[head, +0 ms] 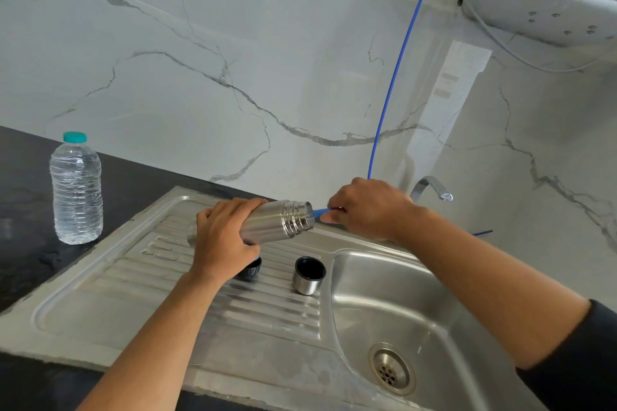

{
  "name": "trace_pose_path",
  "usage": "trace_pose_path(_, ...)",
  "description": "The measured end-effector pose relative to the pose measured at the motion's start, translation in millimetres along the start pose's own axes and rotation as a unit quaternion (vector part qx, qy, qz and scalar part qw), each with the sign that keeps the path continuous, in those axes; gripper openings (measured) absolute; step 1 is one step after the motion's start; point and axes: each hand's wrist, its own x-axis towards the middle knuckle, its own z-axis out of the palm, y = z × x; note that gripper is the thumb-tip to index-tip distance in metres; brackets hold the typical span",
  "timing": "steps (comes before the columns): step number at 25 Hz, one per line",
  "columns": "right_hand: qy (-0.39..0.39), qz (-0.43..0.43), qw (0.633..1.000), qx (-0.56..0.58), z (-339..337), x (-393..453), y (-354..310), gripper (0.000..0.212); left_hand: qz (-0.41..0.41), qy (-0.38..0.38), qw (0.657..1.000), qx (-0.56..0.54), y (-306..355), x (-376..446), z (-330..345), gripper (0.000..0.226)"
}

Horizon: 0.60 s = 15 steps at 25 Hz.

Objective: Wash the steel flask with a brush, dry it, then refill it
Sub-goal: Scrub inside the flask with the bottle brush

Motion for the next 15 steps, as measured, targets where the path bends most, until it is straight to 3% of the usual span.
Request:
trace_pose_path(2, -0.164, 0.057, 0.956, 0.235, -8.2, -1.5, 12.7, 0.036, 0.03, -0.003, 0.999, 0.011, 2.1, 0.7, -1.3, 0.082)
trace_pose_path(3, -0.209, 0.081, 0.926, 0.305, -10.2, -3.0, 16.5, 0.036, 0.043, -0.001, 0.999, 0.018, 3.2, 1.2, -1.7, 0.08)
trace_pose_path(4, -0.214, 0.094, 0.918, 0.321, -9.6, -5.2, 17.7, 0.036, 0.053, 0.001, 0.998, 0.028, 4.0, 1.8, -1.8, 0.079)
trace_pose_path(5, -0.182, 0.09, 0.942, 0.267, -8.0, -8.9, 14.0, 0.036, 0.056, 0.004, 0.998, 0.038, 4.7, 2.2, -1.7, 0.078)
trace_pose_path(6, -0.113, 0.074, 0.982, 0.13, -3.5, -10.9, 9.1, 0.034, 0.05, 0.008, 0.998, 0.042, 5.4, 3.1, -1.7, 0.078)
trace_pose_path(7, -0.016, 0.049, 0.998, -0.037, 3.3, -11.1, 2.5, 0.032, 0.036, 0.016, 0.998, 0.041, 6.0, 3.4, -1.8, 0.078)
trace_pose_path(8, 0.059, 0.024, 0.987, -0.149, 9.3, -11.8, -6.4, 0.03, 0.019, 0.025, 0.999, 0.036, 6.3, 3.4, -2.1, 0.079)
trace_pose_path(10, 0.097, 0.003, 0.985, -0.145, 10.0, -12.6, -18.6, 0.03, 0.013, 0.037, 0.999, 0.032, 5.5, 3.8, -3.2, 0.078)
trace_pose_path(15, -0.065, 0.04, 0.994, 0.074, -16.5, -30.4, 13.6, 0.039, 0.035, 0.025, 0.998, 0.035, -2.7, 5.5, -5.3, 0.079)
